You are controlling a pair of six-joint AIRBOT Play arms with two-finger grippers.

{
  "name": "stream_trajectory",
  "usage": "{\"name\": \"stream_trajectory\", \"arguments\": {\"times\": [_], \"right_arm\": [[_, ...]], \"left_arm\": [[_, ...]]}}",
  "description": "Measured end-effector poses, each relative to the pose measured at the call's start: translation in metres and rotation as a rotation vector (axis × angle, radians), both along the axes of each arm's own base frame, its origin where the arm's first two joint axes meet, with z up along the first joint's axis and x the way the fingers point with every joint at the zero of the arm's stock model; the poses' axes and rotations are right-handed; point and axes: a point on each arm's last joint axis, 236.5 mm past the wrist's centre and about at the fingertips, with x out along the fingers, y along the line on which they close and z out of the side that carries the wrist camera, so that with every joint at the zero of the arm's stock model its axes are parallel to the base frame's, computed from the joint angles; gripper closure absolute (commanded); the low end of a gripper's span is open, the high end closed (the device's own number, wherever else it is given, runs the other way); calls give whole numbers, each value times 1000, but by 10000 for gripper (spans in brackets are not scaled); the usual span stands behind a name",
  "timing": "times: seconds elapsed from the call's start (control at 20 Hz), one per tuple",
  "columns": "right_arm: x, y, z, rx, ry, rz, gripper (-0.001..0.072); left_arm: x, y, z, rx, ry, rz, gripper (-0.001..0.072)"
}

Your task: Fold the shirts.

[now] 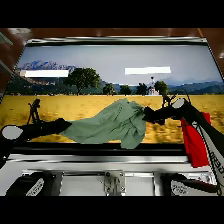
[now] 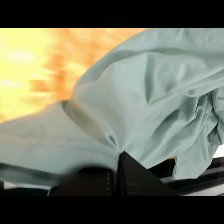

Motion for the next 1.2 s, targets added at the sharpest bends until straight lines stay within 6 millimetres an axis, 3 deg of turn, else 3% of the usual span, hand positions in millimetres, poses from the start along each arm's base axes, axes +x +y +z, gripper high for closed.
{"name": "stream_trajectory", "arguments": {"times": [0.05, 0.15, 0.25, 0.35, 0.5, 0.6, 0.7, 0.8, 0.95, 1.05, 1.2], "right_arm": [[9, 0, 17, -4, -63, 27, 655], [35, -1, 75, -34, -259, 86, 655], [59, -7, 156, -88, -497, 120, 655], [71, -15, 258, -152, -768, 109, 655], [50, -35, 402, -249, -1114, 37, 655], [22, -47, 468, -295, -1265, -21, 655], [-9, -55, 514, -323, -1370, -62, 655], [-36, -59, 539, -339, -1426, -86, 655], [-58, -68, 531, -381, -1363, -87, 654], [-62, -79, 506, -437, -1250, -80, 655], [-56, -94, 443, -499, -982, -44, 654]], "left_arm": [[7, 4, 13, 14, -39, -12, 663], [25, 16, 52, 50, -138, -22, 663], [43, 30, 105, 85, -253, -15, 663], [54, 43, 167, 119, -383, -4, 663], [49, 48, 256, 171, -565, -14, 663], [35, 47, 304, 204, -667, -25, 663], [15, 43, 338, 228, -738, -36, 663], [-4, 44, 345, 268, -738, -39, 663], [-26, 59, 312, 365, -600, -38, 663], [-38, 72, 268, 413, -444, -37, 663], [-50, 82, 194, 397, -205, -36, 663]]}}
